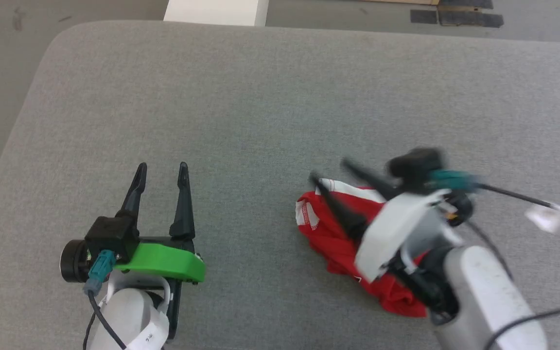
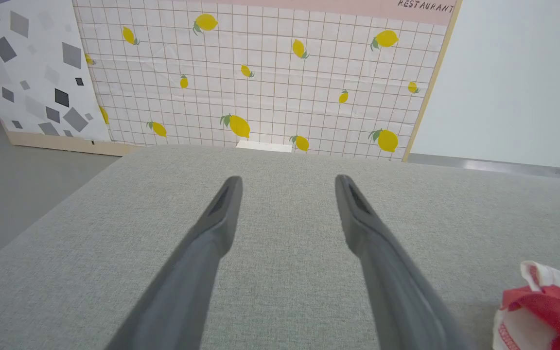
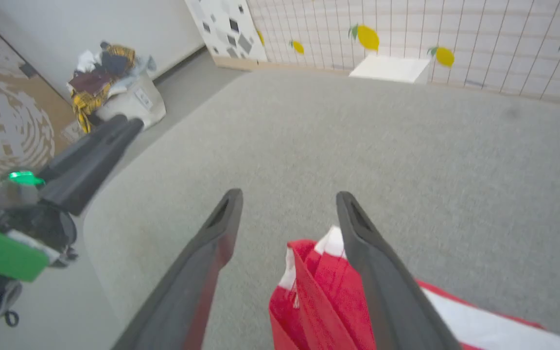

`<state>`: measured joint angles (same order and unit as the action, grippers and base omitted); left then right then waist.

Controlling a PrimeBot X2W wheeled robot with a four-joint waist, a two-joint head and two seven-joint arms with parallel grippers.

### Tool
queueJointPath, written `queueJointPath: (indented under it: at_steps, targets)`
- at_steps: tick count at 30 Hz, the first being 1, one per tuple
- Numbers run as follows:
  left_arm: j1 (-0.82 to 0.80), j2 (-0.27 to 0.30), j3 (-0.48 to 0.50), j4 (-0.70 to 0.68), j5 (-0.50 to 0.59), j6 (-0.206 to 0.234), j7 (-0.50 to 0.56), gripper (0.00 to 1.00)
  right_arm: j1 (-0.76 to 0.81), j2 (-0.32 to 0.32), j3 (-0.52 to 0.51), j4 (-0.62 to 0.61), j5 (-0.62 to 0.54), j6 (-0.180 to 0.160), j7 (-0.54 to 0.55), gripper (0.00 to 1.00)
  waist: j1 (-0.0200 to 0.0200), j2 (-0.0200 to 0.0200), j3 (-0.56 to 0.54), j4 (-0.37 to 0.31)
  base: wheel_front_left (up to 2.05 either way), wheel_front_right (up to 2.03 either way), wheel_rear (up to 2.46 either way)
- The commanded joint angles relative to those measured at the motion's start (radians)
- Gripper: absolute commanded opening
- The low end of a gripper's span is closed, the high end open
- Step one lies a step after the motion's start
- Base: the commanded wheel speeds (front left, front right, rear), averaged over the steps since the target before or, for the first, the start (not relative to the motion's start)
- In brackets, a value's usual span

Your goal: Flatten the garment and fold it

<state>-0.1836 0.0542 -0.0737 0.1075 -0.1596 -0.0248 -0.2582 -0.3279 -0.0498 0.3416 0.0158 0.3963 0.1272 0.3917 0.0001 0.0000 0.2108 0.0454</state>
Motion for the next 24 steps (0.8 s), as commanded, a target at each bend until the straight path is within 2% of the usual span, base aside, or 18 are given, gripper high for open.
queueJointPath:
  at_steps: [1, 6, 10, 14, 18, 24]
  targets:
    - [0.005, -0.004, 0.001, -0.004, -0.003, 0.006, -0.004, 1.0, -0.002, -0.001, -0.024, -0.027, -0.005, 0.003, -0.057, 1.0, -0.0001, 0.0, -0.011, -0.01, 0.0, 0.0, 0.0]
    - [0.007, -0.004, 0.011, -0.008, -0.001, -0.003, -0.004, 1.0, 0.077, -0.001, -0.202, -0.095, -0.051, 0.003, -0.309, 1.0, -0.0001, 0.0, -0.028, -0.028, 0.0, 0.0, 0.0]
    - [0.013, -0.004, 0.015, -0.017, 0.003, -0.002, -0.004, 1.0, 0.172, -0.001, -0.345, -0.071, -0.113, 0.003, -0.438, 1.0, -0.0001, 0.0, -0.037, -0.044, 0.0, 0.0, 0.0]
    - [0.018, -0.004, 0.017, -0.026, 0.002, 0.001, -0.004, 1.0, 0.245, -0.001, -0.409, -0.001, -0.13, 0.003, -0.47, 1.0, -0.0001, 0.0, -0.038, -0.055, 0.0, 0.0, 0.0]
    - [0.019, -0.004, 0.016, -0.032, 0.002, 0.006, -0.004, 1.0, 0.27, -0.001, -0.415, 0.071, -0.137, 0.003, -0.474, 1.0, -0.0001, 0.0, -0.035, -0.06, 0.0, 0.0, 0.0]
    - [0.019, -0.004, 0.009, -0.032, 0.001, 0.002, -0.004, 1.0, 0.274, -0.001, -0.359, 0.201, -0.035, 0.003, -0.336, 1.0, -0.0001, 0.0, -0.027, -0.049, 0.0, 0.0, 0.0]
